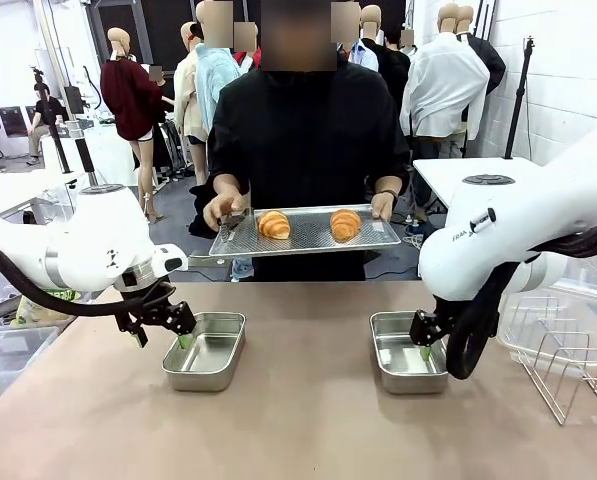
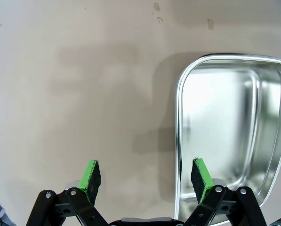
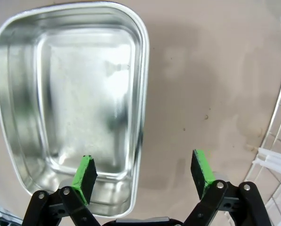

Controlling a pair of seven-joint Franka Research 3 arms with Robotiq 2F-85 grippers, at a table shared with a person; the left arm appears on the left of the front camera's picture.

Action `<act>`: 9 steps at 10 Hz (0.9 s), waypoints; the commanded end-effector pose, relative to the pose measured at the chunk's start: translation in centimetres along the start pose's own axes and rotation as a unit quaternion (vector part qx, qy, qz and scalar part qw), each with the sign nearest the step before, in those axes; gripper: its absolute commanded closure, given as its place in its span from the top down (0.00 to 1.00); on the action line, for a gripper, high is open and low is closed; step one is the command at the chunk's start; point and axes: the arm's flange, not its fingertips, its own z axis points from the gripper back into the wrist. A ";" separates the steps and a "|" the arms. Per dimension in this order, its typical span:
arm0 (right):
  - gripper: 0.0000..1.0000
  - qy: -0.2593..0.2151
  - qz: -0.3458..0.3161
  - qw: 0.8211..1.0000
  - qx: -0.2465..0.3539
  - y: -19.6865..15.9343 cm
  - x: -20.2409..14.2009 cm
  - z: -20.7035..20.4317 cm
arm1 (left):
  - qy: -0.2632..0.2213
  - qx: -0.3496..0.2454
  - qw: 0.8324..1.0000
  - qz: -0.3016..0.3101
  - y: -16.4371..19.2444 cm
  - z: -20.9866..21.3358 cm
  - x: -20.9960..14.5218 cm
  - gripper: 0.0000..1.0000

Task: Place the bread in airtight containers.
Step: Lift both Airtight Container.

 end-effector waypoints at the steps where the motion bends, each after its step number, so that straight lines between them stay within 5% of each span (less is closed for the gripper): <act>1: 1.00 0.005 0.010 1.000 -0.014 -0.1 -0.1 -0.1 | 0.011 0.019 1.000 0.019 -0.1 0.3 0.6 1.00; 9: 1.00 0.004 -0.006 1.000 -0.029 0.4 1.7 -0.8 | 0.019 0.021 1.000 0.004 -0.8 -1.7 0.6 1.00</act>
